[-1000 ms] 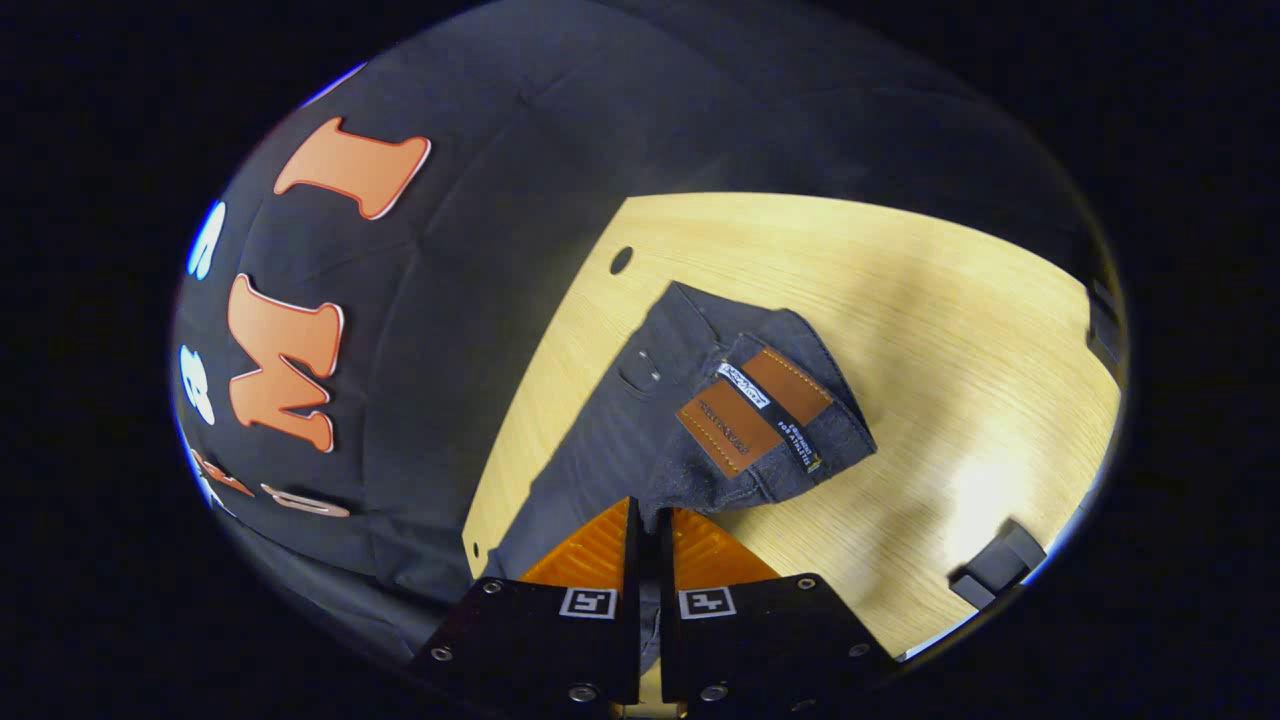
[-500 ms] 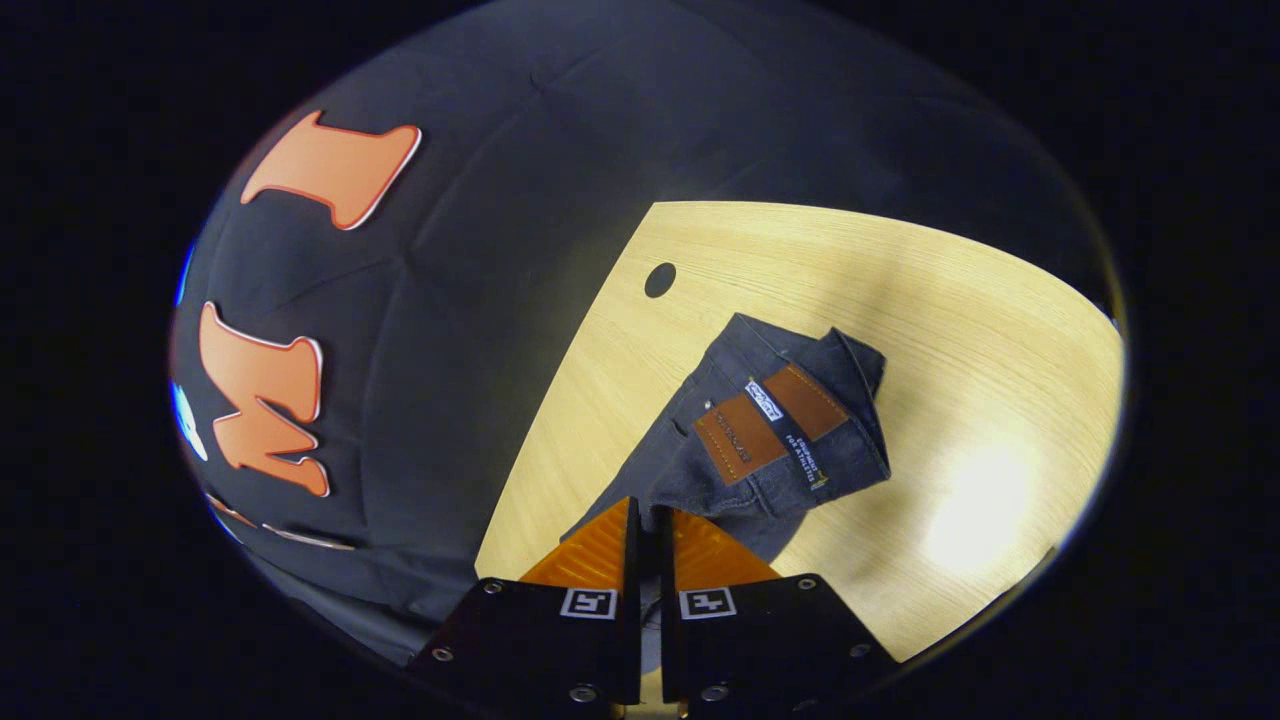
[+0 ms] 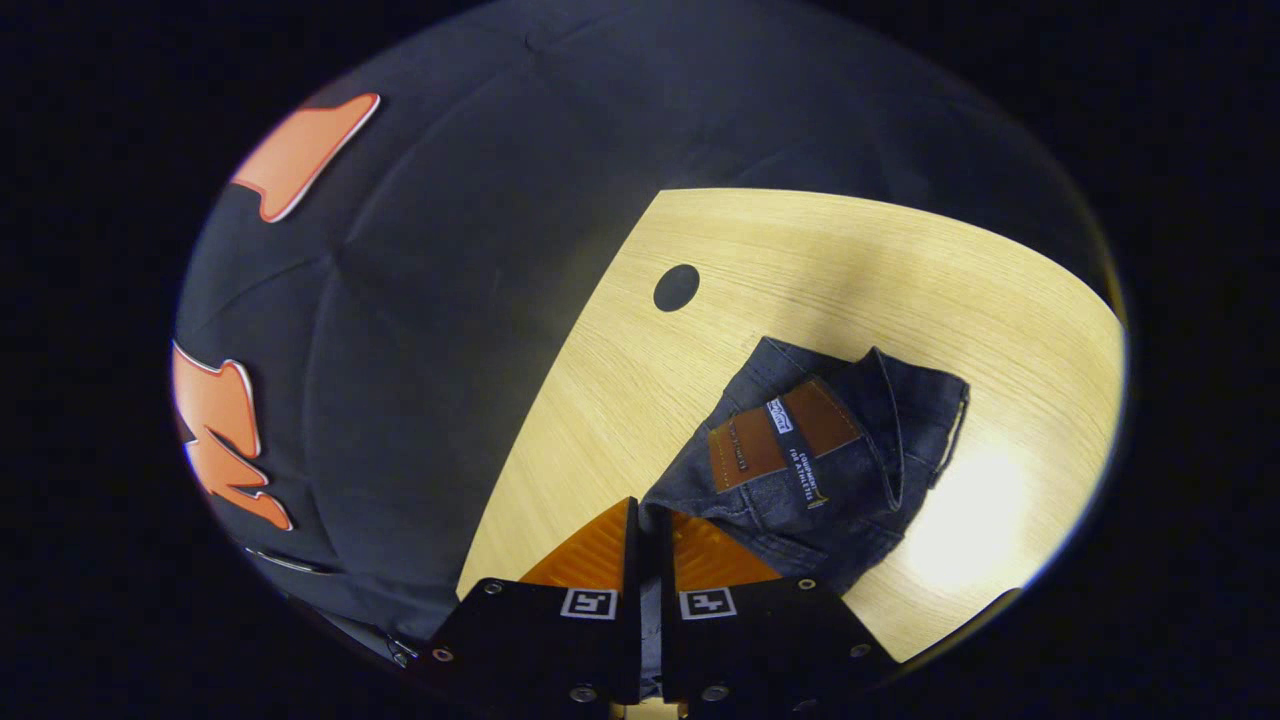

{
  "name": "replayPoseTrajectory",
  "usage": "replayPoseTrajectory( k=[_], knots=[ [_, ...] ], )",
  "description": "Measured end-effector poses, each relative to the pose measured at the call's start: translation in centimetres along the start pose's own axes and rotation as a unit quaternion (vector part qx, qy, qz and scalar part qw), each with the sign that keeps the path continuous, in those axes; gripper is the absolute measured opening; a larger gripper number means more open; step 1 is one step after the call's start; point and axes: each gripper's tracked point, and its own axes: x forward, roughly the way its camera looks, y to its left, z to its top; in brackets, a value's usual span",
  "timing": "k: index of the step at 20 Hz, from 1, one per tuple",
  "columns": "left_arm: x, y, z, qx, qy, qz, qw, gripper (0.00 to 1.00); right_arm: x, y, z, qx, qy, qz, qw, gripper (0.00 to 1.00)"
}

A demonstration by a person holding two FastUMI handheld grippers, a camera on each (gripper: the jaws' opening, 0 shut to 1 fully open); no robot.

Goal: Grasp the waist and the cuffs of the jeans and fold them to make the two legs overlap; first hold the waist and fold one-third of the jeans toward the cuffs, then hold the cuffs and fold the remaining one-third in the same direction to finish folding.

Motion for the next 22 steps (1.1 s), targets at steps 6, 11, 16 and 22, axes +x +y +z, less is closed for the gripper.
replayPoseTrajectory(
  k=[6,11,16,22],
  knots=[
    [3.8,-1.7,1.3,0.04,-0.002,0.016,0.999,0.69,1.2,2.1,2.2,0.006,-0.046,-0.003,0.999,0.47],
    [-2.6,-4.8,4.3,0.075,-0.081,-0.042,0.993,0.98,-5.7,3.6,3.3,-0.04,-0.084,0.012,0.996,0.98],
    [-10.2,-7.8,3.6,0.163,-0.14,-0.099,0.972,0.98,-12.9,3.5,2.2,-0.019,-0.125,0.051,0.991,0.98],
    [-15.6,-10.8,-2.0,0.293,-0.206,-0.136,0.924,0.98,-18.4,-1.9,-0.4,-0.04,-0.155,0.029,0.987,0.98]
  ],
)
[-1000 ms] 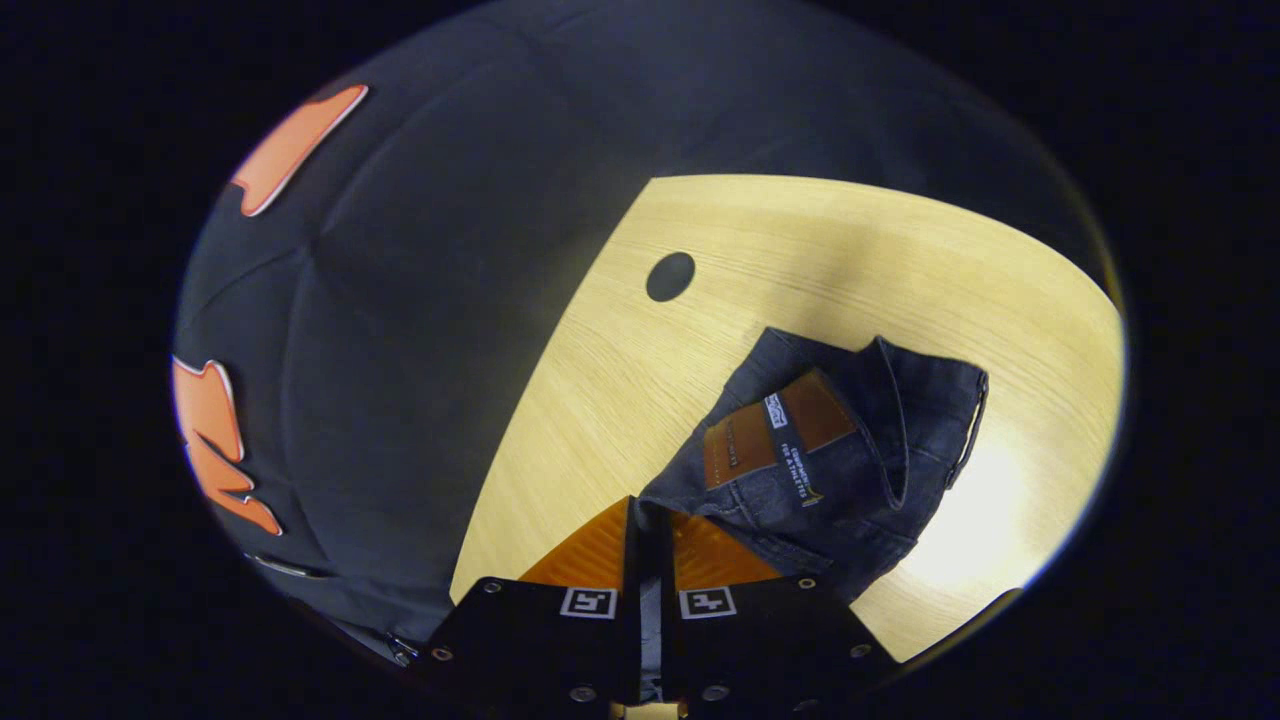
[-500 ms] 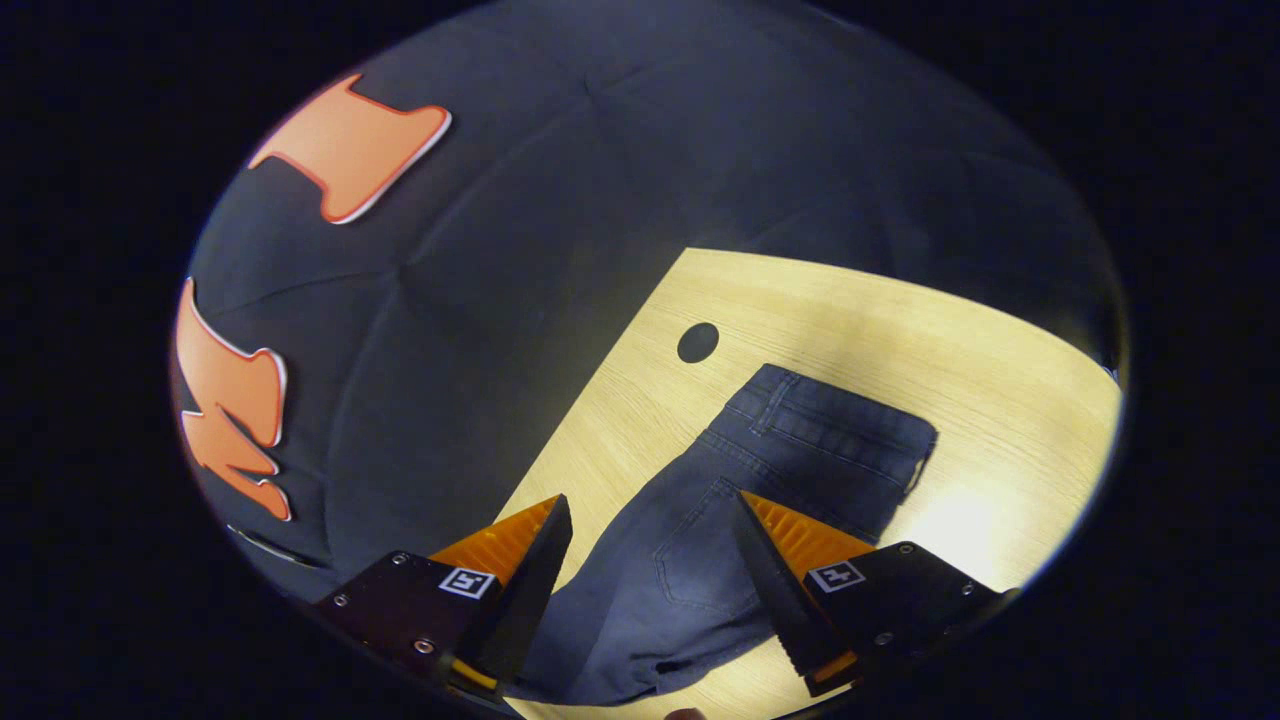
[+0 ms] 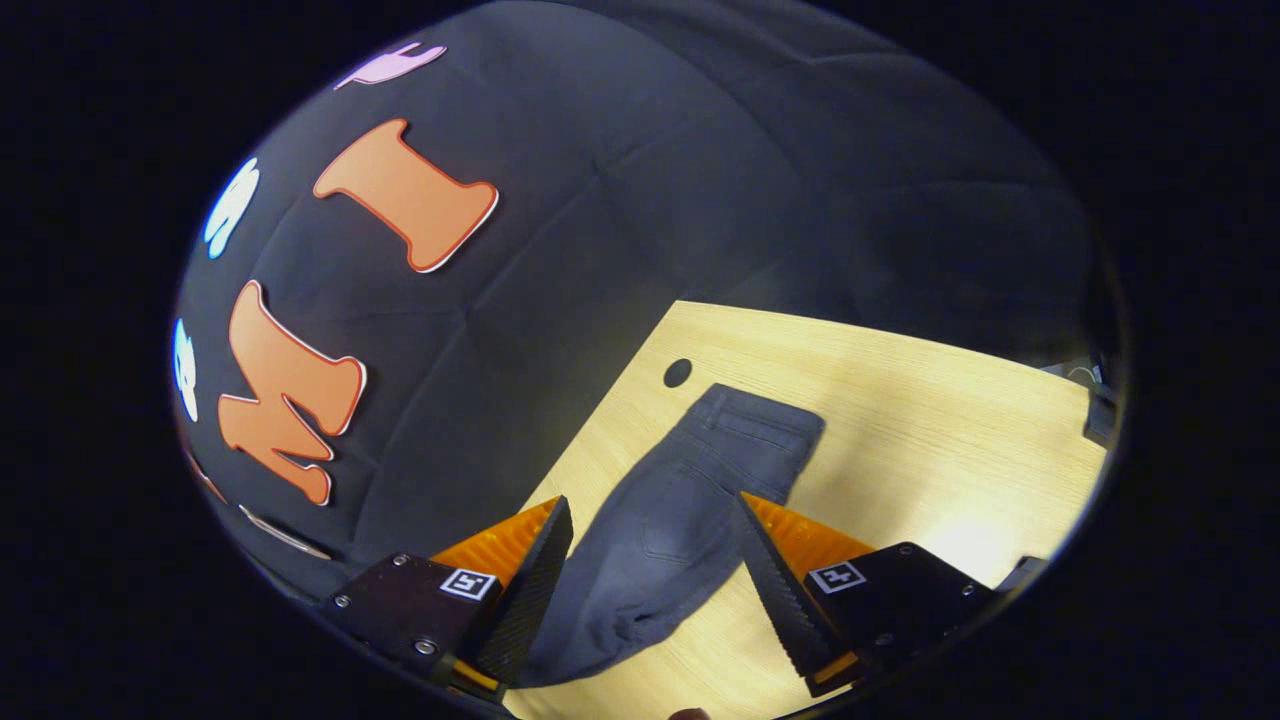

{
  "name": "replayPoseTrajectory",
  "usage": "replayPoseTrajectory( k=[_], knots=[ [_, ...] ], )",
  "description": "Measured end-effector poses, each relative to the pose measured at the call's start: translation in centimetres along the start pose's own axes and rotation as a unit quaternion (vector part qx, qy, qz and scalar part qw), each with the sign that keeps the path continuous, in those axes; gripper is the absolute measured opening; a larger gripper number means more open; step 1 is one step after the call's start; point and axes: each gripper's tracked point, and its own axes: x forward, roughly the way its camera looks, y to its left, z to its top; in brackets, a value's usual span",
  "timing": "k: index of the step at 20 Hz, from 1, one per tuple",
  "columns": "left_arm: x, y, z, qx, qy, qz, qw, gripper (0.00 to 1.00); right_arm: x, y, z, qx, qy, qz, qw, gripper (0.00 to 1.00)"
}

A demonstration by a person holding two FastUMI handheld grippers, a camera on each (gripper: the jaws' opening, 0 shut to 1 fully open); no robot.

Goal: Grasp the waist and the cuffs of the jeans and fold them to make the two legs overlap; first hold the waist and fold one-third of the jeans toward the cuffs, then hold the cuffs and fold the remaining one-third in the same direction to finish folding.

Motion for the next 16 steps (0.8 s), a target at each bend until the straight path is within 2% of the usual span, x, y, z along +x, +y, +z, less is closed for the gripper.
replayPoseTrajectory(
  k=[3,5,7,9,13,16],
  knots=[
    [-1.2,-4.0,0.2,0.074,-0.059,-0.003,0.996,0.98,-0.7,-2.6,-0.2,0.022,0.011,-0.004,1.0,0.98],
    [-1.8,-5.6,-1.4,0.109,-0.065,0.014,0.992,0.97,0.0,-4.3,-0.3,0.049,0.026,-0.007,0.998,0.98],
    [-2.1,-7.0,-3.1,0.112,-0.059,0.019,0.992,0.98,1.5,-6.6,-0.4,0.053,0.038,-0.02,0.998,0.98],
    [-3.3,-9.1,-4.0,0.108,-0.078,0.016,0.991,0.98,3.5,-8.4,-0.7,0.055,0.059,-0.034,0.996,0.98],
    [-5.6,-11.3,-4.4,0.136,-0.131,0.048,0.981,0.98,8.0,-10.6,-1.1,0.061,0.09,-0.048,0.993,0.98],
    [-6.5,-12.5,-4.4,0.144,-0.145,0.058,0.977,0.97,11.5,-11.6,-2.0,0.082,0.114,-0.06,0.988,0.98]
  ],
)
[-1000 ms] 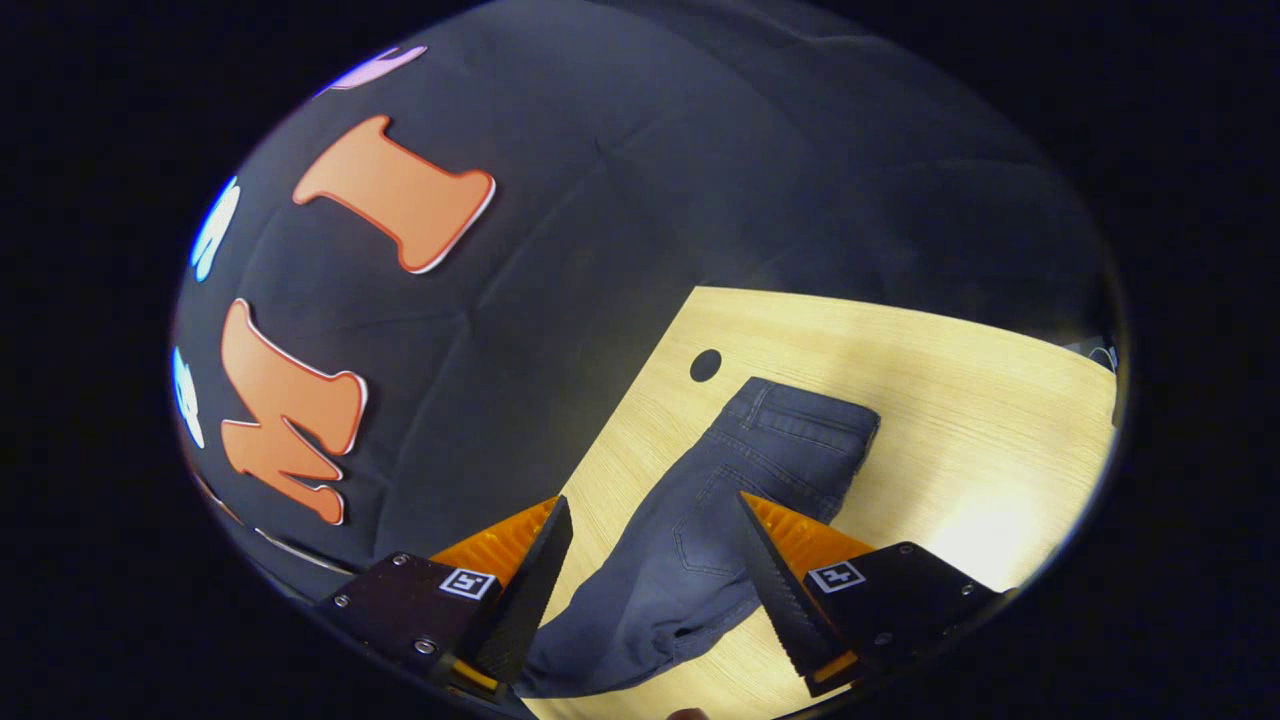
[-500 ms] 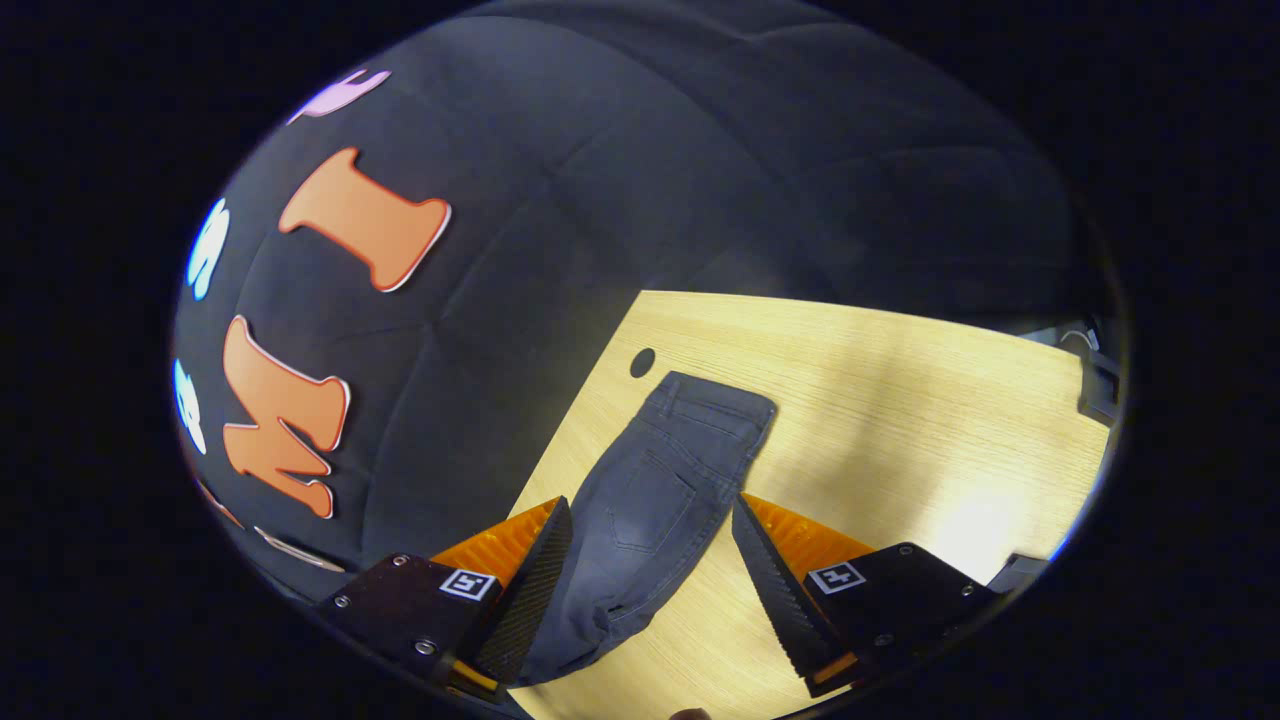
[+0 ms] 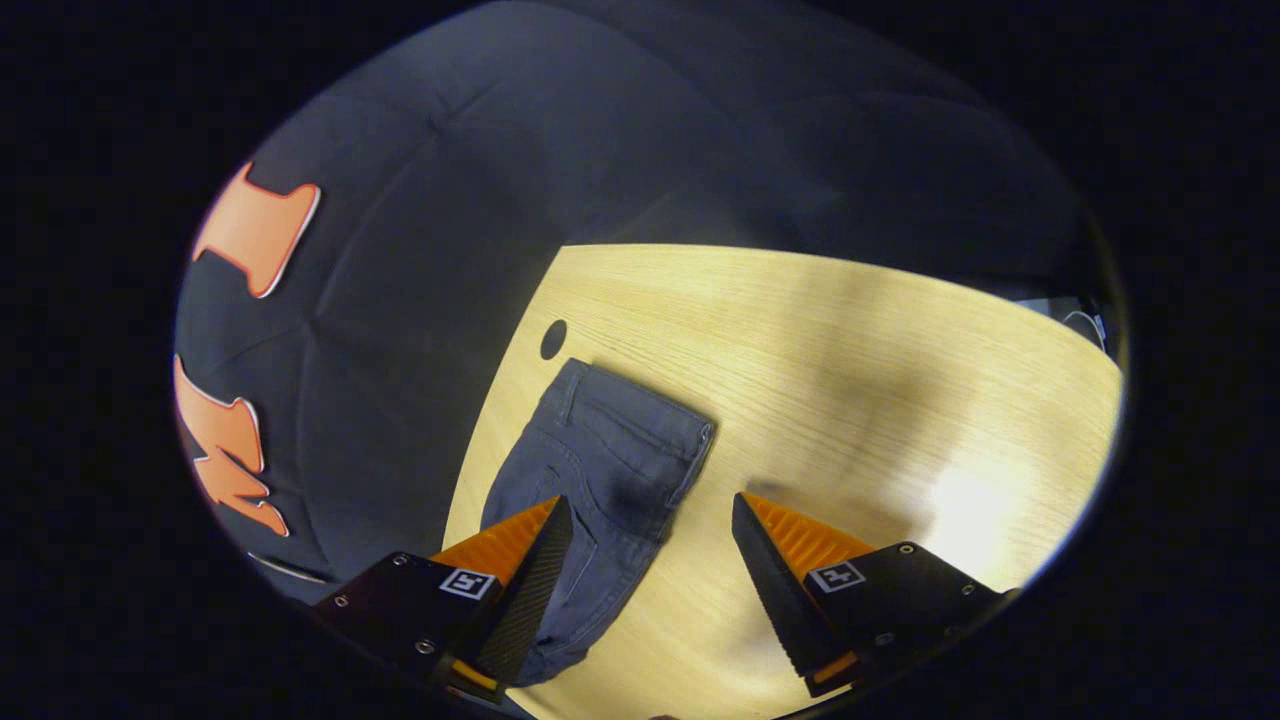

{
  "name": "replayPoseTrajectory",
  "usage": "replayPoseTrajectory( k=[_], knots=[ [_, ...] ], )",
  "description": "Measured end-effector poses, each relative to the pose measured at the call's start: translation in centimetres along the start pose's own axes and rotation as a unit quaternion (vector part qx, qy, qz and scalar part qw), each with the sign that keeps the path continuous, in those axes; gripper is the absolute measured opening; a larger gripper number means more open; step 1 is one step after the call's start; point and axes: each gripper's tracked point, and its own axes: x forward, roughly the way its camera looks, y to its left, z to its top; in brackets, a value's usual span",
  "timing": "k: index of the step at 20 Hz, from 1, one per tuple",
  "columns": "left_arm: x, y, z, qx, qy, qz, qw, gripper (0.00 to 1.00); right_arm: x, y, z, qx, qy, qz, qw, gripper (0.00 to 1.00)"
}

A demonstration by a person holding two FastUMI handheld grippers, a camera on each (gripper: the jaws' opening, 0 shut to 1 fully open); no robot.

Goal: Grasp the waist and the cuffs of the jeans and fold them to make the two legs overlap; first hold the waist and fold one-third of the jeans toward the cuffs, then hold the cuffs and fold the remaining one-third in the same direction to finish folding.

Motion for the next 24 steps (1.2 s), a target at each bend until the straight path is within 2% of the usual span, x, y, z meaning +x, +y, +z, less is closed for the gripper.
replayPoseTrajectory(
  k=[2,5,7,8,11,13,16,21,24],
  knots=[
    [-0.4,0.2,-0.2,-0.004,0.006,0.02,1.0,0.97,1.5,0.1,0.3,0.012,0.002,-0.002,1.0,0.98],
    [-1.0,-0.5,0.2,-0.015,0.002,0.023,1.0,0.97,2.9,1.0,1.7,0.023,-0.016,0.006,1.0,0.96],
    [-1.0,-0.5,0.4,-0.021,0.002,0.029,0.999,0.97,3.6,1.0,2.2,0.037,-0.028,-0.002,0.999,0.92],
    [-1.0,-0.4,0.5,-0.024,0.001,0.031,0.999,0.97,3.8,0.5,2.3,0.041,-0.034,-0.013,0.999,0.74],
    [-0.9,0.2,0.3,-0.036,0.004,0.04,0.999,0.97,4.8,0.5,2.5,0.015,-0.056,-0.016,0.998,0.46],
    [-0.8,0.9,-0.2,-0.043,0.013,0.044,0.998,0.97,4.5,0.7,2.6,-0.021,-0.067,-0.027,0.997,0.17],
    [-0.6,2.4,-0.3,-0.053,0.018,0.047,0.997,0.97,3.2,2.5,3.3,-0.085,-0.091,-0.028,0.992,0.17],
    [-1.1,4.7,0.1,-0.06,0.018,0.033,0.997,0.97,-1.2,8.6,3.7,-0.123,-0.128,0.026,0.984,0.16],
    [-1.8,6.9,1.0,-0.056,0.008,0.035,0.998,0.97,-4.7,13.0,2.6,-0.162,-0.147,0.051,0.974,0.16]
  ],
)
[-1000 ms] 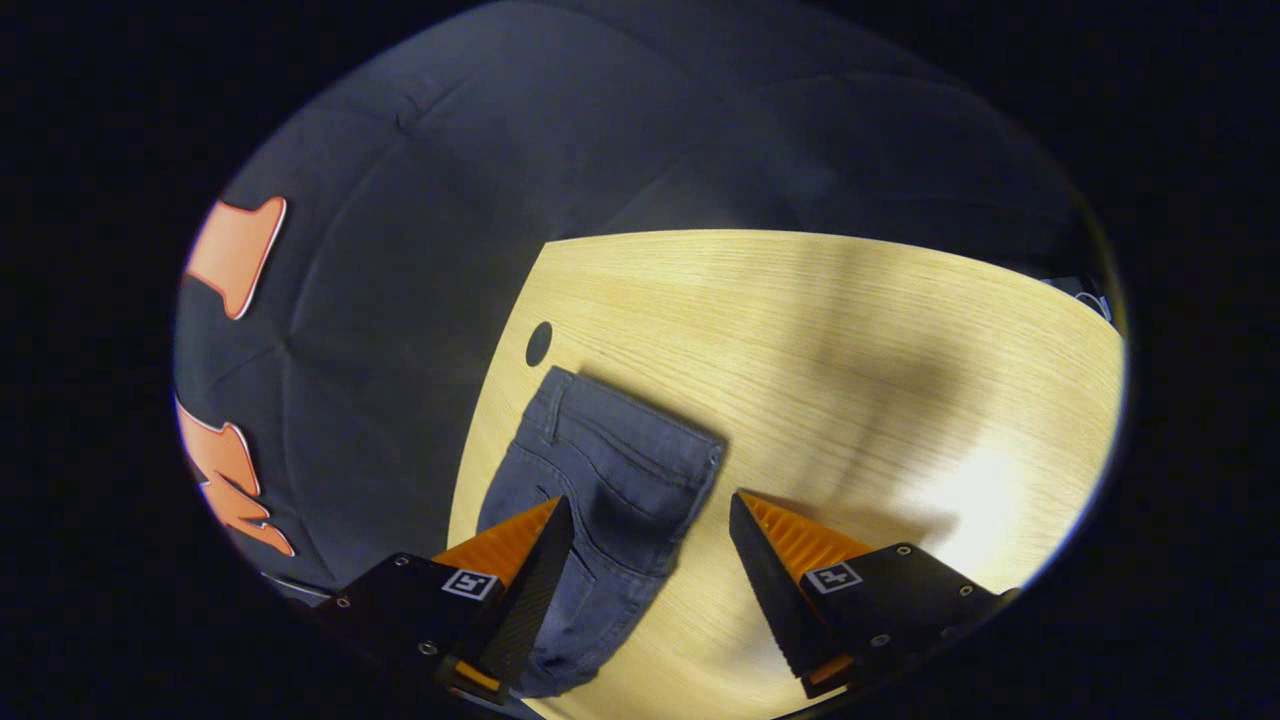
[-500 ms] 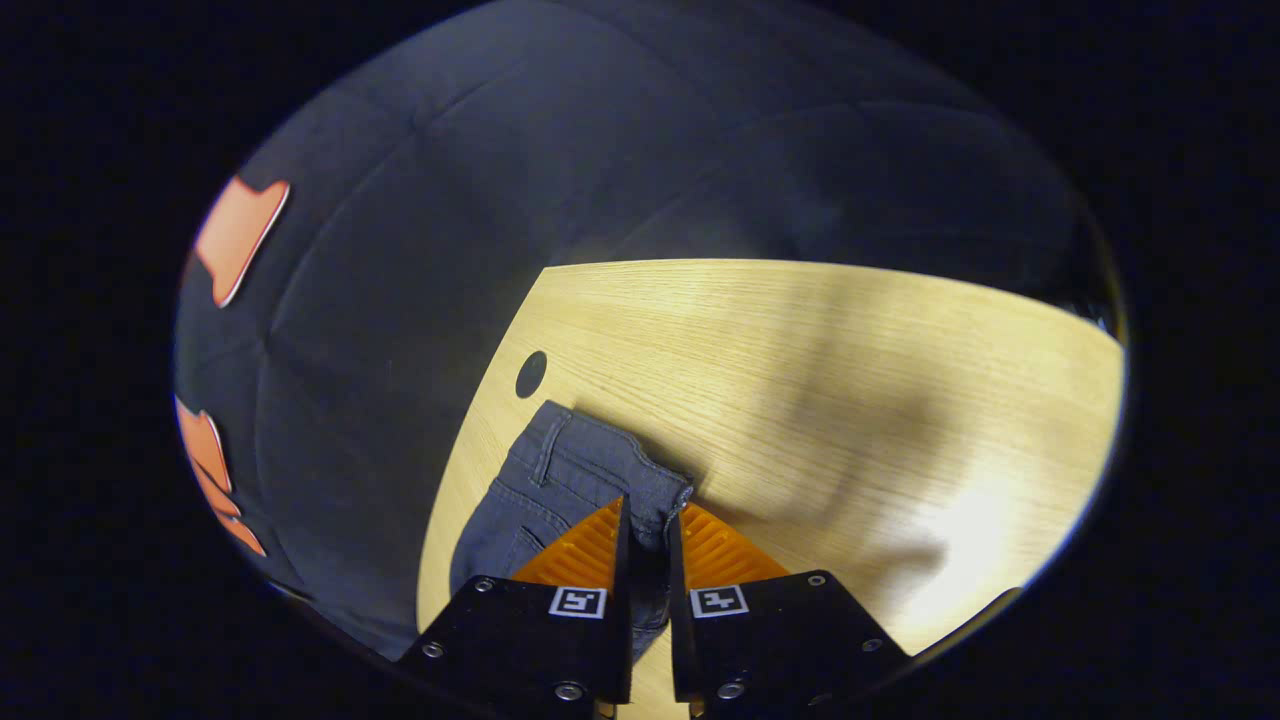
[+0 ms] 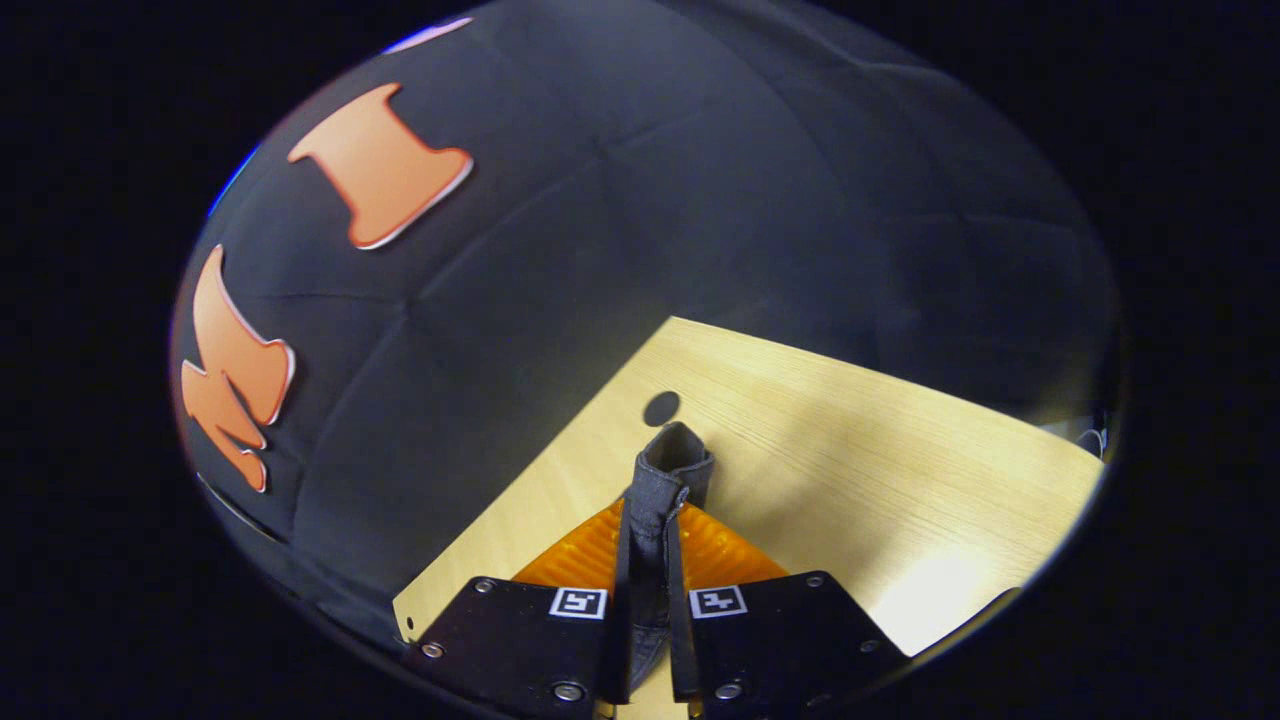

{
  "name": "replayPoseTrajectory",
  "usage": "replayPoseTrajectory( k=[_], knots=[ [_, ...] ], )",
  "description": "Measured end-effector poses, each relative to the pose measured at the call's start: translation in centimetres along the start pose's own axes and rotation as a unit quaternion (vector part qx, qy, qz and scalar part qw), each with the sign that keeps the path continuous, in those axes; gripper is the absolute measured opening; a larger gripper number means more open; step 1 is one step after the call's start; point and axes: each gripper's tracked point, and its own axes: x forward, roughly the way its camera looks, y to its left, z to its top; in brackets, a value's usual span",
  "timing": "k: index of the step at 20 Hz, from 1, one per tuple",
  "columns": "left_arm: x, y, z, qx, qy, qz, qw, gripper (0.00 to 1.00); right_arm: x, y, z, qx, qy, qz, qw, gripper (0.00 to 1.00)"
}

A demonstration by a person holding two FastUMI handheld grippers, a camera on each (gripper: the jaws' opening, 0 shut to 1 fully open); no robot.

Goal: Grasp the waist and the cuffs of the jeans and fold them to make the two legs overlap; first hold the waist and fold one-third of the jeans toward the cuffs, then hold the cuffs and fold the remaining one-third in the same direction to finish folding.

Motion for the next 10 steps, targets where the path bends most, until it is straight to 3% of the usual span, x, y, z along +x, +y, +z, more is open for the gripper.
replayPoseTrajectory(
  k=[5,10],
  knots=[
    [-1.0,4.4,1.0,-0.034,-0.011,0.008,0.999,0.97,-2.9,8.9,0.5,-0.062,-0.024,0.058,0.996,0.16],
    [-2.7,9.7,1.6,-0.044,-0.017,0.025,0.999,0.98,-6.0,18.6,-2.2,-0.096,-0.025,0.129,0.987,0.16]
  ],
)
